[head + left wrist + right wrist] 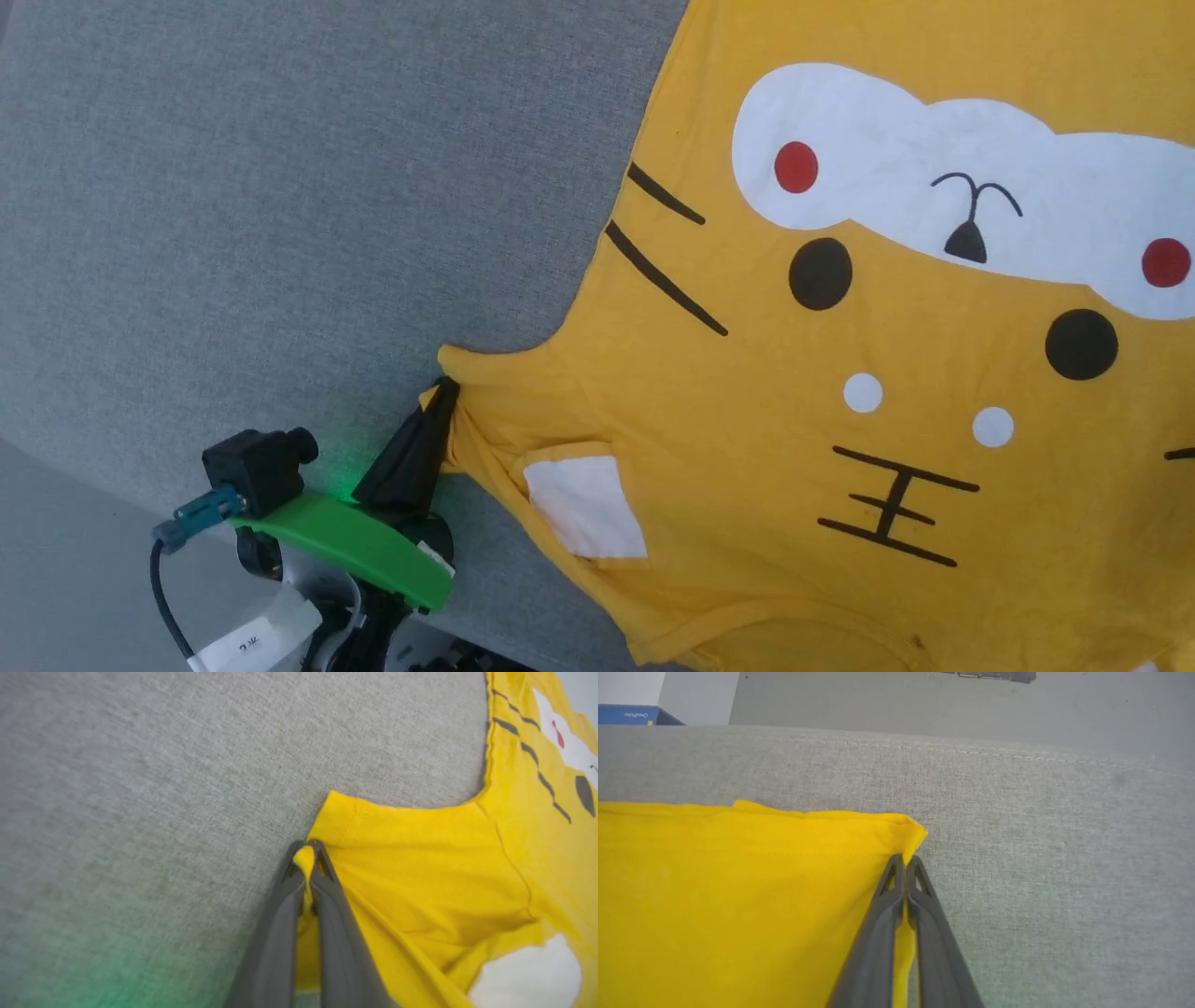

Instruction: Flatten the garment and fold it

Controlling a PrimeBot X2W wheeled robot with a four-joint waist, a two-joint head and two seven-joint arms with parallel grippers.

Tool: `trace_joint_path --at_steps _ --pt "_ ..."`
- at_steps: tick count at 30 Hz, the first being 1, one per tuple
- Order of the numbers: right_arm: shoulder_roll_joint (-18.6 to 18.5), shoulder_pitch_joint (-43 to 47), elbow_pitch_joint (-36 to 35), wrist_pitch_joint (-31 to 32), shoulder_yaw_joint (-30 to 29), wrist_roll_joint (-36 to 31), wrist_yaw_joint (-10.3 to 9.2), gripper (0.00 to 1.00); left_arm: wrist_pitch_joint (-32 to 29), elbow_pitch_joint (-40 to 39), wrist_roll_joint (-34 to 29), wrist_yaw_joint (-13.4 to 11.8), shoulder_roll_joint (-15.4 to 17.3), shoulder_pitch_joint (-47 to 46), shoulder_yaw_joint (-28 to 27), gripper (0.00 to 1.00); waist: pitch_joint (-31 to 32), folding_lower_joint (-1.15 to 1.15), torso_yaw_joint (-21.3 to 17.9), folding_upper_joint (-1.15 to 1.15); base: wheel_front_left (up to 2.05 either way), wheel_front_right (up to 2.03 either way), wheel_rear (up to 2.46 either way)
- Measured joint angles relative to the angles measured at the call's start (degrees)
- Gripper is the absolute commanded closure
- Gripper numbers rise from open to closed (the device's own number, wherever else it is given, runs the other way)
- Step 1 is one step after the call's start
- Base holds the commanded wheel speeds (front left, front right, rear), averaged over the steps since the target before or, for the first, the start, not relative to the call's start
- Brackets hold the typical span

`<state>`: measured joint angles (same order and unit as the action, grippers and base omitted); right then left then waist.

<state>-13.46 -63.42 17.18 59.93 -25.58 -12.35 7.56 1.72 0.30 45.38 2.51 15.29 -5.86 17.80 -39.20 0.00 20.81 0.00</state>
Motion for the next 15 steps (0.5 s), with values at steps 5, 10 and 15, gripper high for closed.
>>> trace_joint_path --at_steps 5,10,15 --pt "-6.11 9.39 -1.16 -13.86 7.99 1.52 0.01 1.0 0.4 1.57 0.0 0.0 0.02 -0.09 0.02 1.0 2.04 0.0 -0.54 0.0 0.0 0.0 0.0" --pt "-7.32 17.24 -0.27 -34.88 7.77 4.06 0.01 1.0 0.33 3.6 0.0 -0.56 0.16 -0.02 -0.03 1.0 5.77 0.01 -1.32 0.0 0.0 0.0 0.0" --pt "-3.07 27.06 0.29 -47.14 0.56 3.74 0.01 1.0 -0.94 4.52 -0.09 -3.07 1.91 2.85 -0.45 1.0 11.08 0.01 -2.6 0.0 0.0 0.0 0.0"
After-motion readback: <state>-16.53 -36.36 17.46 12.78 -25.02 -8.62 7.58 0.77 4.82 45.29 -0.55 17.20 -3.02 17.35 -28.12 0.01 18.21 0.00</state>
